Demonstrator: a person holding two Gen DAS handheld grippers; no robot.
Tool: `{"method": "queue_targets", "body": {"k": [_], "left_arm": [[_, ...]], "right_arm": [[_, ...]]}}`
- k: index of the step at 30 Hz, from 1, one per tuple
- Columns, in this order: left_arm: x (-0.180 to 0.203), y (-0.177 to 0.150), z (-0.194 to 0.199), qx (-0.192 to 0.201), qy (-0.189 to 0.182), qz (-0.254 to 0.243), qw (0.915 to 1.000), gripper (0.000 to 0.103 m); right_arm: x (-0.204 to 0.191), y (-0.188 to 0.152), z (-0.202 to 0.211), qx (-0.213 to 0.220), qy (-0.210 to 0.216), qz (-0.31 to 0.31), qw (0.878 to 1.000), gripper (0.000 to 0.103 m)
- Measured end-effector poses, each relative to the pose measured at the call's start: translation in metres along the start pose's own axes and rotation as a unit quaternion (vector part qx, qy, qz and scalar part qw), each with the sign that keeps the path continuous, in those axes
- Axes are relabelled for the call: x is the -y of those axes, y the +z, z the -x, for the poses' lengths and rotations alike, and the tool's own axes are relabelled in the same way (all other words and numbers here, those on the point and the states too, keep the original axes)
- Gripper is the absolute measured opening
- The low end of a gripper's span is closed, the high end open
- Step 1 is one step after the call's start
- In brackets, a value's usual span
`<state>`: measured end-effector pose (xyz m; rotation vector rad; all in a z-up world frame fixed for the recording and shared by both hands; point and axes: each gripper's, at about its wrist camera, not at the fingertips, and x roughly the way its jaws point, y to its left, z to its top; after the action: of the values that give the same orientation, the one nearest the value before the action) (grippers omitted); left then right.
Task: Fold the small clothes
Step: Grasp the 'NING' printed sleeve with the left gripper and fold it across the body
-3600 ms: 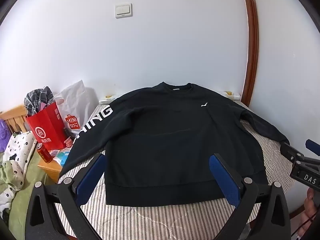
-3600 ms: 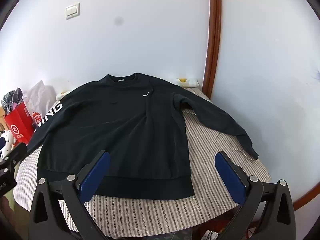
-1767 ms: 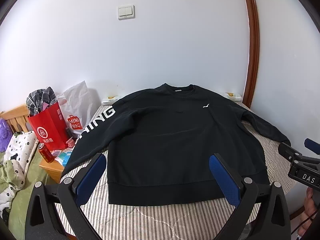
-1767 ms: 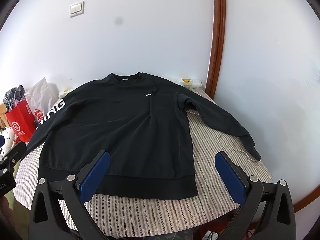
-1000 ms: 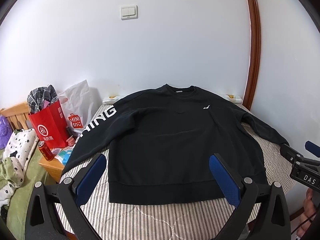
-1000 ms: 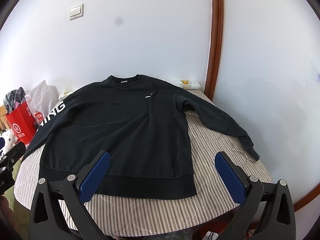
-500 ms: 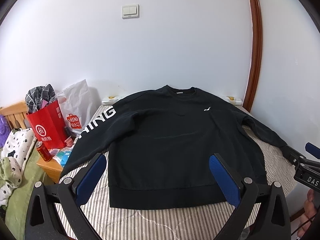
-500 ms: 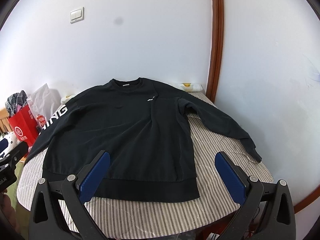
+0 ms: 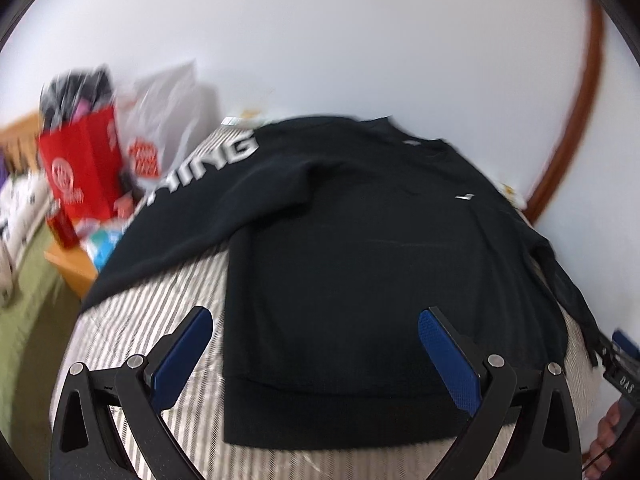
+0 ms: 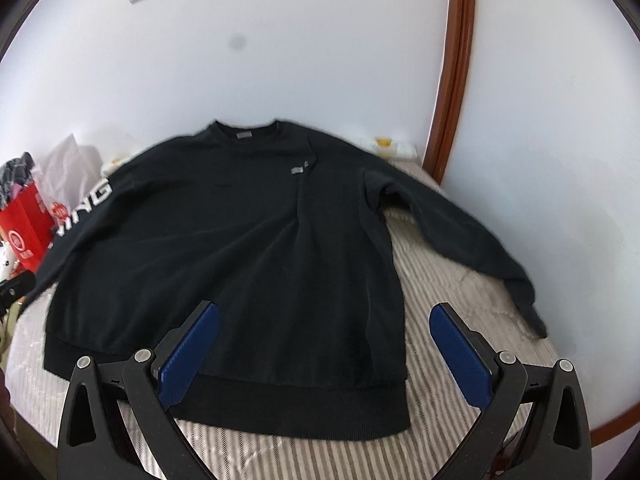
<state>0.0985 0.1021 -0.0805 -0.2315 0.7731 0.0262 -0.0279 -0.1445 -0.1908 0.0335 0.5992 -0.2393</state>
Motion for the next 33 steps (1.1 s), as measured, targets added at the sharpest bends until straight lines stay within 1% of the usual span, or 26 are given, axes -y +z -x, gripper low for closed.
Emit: {"method": "queue_targets", "body": {"k": [3, 4, 5, 6, 7, 9, 11, 13, 14, 16, 17, 19, 22, 25, 26, 27, 29, 30, 31, 32, 33], "left_arm": [[-0.036, -0.001, -0.029, -0.024, -0.007, 0.052, 0.9983, 0.102], [-0.047, -0.002, -0.036, -0.030, -0.011, 0.069, 0.9971, 0.101], [-0.058, -0.002, -0.042, -0.034, -0.017, 0.088, 0.9954, 0.098], [-0.070, -0.003, -0.049, -0.039, -0.026, 0.111, 0.9928, 0.096], [-0.081, -0.003, -0.055, -0.042, -0.036, 0.129, 0.9902, 0.091], [-0.100, -0.005, -0.064, -0.043, -0.049, 0.165, 0.9842, 0.089], [-0.111, -0.005, -0.073, -0.040, -0.055, 0.184, 0.9805, 0.083], [-0.122, -0.005, -0.080, -0.040, -0.063, 0.206, 0.9758, 0.081], [-0.126, -0.005, -0.083, -0.037, -0.069, 0.217, 0.9731, 0.078], [-0.135, -0.001, -0.087, -0.026, -0.079, 0.236, 0.9680, 0.076], [-0.138, 0.002, -0.090, -0.023, -0.081, 0.243, 0.9663, 0.073], [-0.144, 0.007, -0.096, -0.016, -0.077, 0.257, 0.9632, 0.068], [-0.152, 0.014, -0.104, -0.007, -0.080, 0.282, 0.9561, 0.066], [-0.160, 0.020, -0.108, 0.000, -0.070, 0.301, 0.9510, 0.059], [-0.162, 0.022, -0.110, 0.004, -0.062, 0.308, 0.9494, 0.054], [-0.163, 0.024, -0.111, 0.006, -0.051, 0.308, 0.9499, 0.051], [-0.162, 0.031, -0.114, 0.005, -0.012, 0.295, 0.9554, 0.033], [-0.161, 0.034, -0.114, 0.005, 0.002, 0.288, 0.9577, 0.028], [-0.159, 0.040, -0.114, 0.007, 0.016, 0.274, 0.9615, 0.016], [-0.157, 0.045, -0.112, 0.010, 0.021, 0.266, 0.9637, 0.014], [-0.152, 0.054, -0.107, 0.017, 0.032, 0.249, 0.9677, 0.014]], "right_arm": [[-0.006, -0.001, -0.033, -0.030, -0.006, 0.000, 1.000, 0.100], [-0.008, 0.000, -0.041, -0.037, -0.003, 0.000, 0.999, 0.098], [-0.010, -0.001, -0.047, -0.043, 0.002, 0.001, 0.999, 0.096], [-0.014, 0.000, -0.055, -0.050, 0.009, 0.001, 0.999, 0.095], [-0.017, 0.000, -0.059, -0.051, 0.012, 0.001, 0.999, 0.095], [-0.026, 0.003, -0.067, -0.052, 0.021, 0.007, 0.998, 0.095], [-0.035, 0.004, -0.073, -0.055, 0.025, 0.020, 0.998, 0.095], [-0.044, 0.005, -0.077, -0.056, 0.021, 0.034, 0.998, 0.095], [-0.048, 0.006, -0.081, -0.057, 0.018, 0.042, 0.997, 0.095], [-0.056, 0.007, -0.086, -0.066, 0.014, 0.055, 0.996, 0.095], [-0.059, 0.008, -0.088, -0.069, 0.014, 0.058, 0.996, 0.095], [-0.062, 0.010, -0.088, -0.071, 0.018, 0.060, 0.996, 0.095], [-0.064, 0.015, -0.088, -0.068, 0.019, 0.066, 0.995, 0.095], [-0.063, 0.021, -0.088, -0.067, 0.003, 0.074, 0.995, 0.095], [-0.063, 0.023, -0.089, -0.069, -0.002, 0.075, 0.995, 0.095], [-0.062, 0.024, -0.090, -0.071, -0.005, 0.074, 0.995, 0.094], [-0.061, 0.027, -0.091, -0.074, -0.001, 0.071, 0.995, 0.095], [-0.060, 0.028, -0.091, -0.073, 0.001, 0.071, 0.995, 0.095], [-0.059, 0.029, -0.092, -0.071, 0.000, 0.072, 0.995, 0.095], [-0.056, 0.031, -0.092, -0.069, -0.001, 0.072, 0.995, 0.095], [-0.054, 0.032, -0.093, -0.069, -0.001, 0.070, 0.995, 0.095]]}}
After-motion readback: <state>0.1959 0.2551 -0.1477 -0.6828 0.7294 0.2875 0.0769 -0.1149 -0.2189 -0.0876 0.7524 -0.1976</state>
